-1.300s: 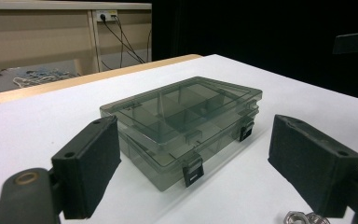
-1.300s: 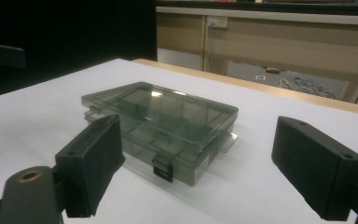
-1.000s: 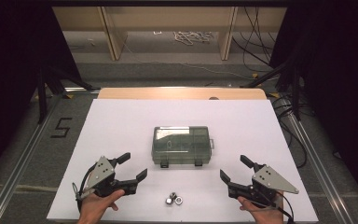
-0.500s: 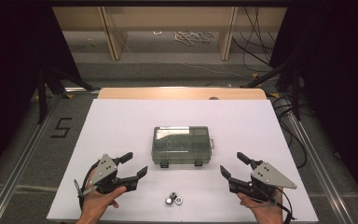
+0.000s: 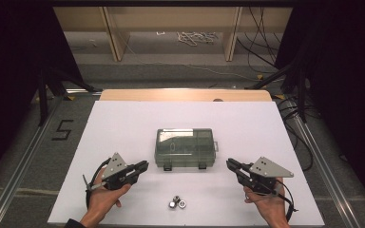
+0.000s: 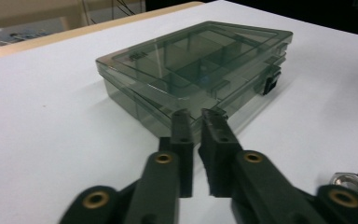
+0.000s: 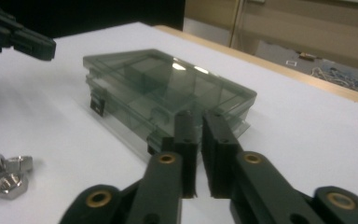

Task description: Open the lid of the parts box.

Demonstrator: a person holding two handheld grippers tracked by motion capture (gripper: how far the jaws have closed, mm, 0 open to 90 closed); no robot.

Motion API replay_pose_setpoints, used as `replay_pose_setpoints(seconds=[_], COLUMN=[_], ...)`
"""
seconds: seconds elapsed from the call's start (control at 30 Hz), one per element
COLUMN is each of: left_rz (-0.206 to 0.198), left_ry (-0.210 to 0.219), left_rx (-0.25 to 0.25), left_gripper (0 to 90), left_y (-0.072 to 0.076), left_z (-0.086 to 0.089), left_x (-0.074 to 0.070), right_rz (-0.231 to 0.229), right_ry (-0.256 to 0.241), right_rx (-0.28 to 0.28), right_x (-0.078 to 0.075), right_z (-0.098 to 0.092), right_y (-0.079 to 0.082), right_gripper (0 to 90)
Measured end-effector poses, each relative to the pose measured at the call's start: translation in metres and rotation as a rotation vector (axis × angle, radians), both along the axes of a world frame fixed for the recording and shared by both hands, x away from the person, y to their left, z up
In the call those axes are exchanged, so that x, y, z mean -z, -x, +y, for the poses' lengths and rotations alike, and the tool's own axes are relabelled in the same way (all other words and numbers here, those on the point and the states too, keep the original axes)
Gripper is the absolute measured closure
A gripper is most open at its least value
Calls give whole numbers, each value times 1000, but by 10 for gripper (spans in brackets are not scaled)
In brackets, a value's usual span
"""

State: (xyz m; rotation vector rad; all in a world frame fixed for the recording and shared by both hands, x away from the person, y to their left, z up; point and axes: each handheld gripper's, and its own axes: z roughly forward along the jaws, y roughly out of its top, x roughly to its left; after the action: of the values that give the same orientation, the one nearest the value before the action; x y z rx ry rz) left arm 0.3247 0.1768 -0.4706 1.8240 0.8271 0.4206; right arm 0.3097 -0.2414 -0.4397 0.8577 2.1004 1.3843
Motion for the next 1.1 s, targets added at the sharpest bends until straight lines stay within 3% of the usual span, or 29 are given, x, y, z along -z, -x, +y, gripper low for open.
replay_pose_setpoints(seconds=[0.17, 0.27, 0.37, 0.47, 0.6, 1.1], left_rz=[-9, 9, 6, 28, 17, 39], left_ry=[-37, -51, -69, -64, -99, -117], left_rx=[13, 21, 38, 30, 44, 34], left_gripper=[897, 897, 897, 897, 897, 897], left_y=[-4, -8, -12, -15, -20, -29], left_z=[-2, -5, -5, -7, -9, -12], left_x=[2, 5, 6, 9, 12, 19], right_rz=[-10, -6, 11, 31, 60, 124], right_ry=[46, 61, 74, 97, 131, 192], right_rx=[-9, -1, 3, -5, -11, -22], right_x=[1, 5, 9, 11, 19, 37], right_z=[1, 2, 2, 1, 5, 16], right_y=[-5, -9, -15, -20, -31, -49], right_gripper=[900, 900, 900, 900, 900, 900])
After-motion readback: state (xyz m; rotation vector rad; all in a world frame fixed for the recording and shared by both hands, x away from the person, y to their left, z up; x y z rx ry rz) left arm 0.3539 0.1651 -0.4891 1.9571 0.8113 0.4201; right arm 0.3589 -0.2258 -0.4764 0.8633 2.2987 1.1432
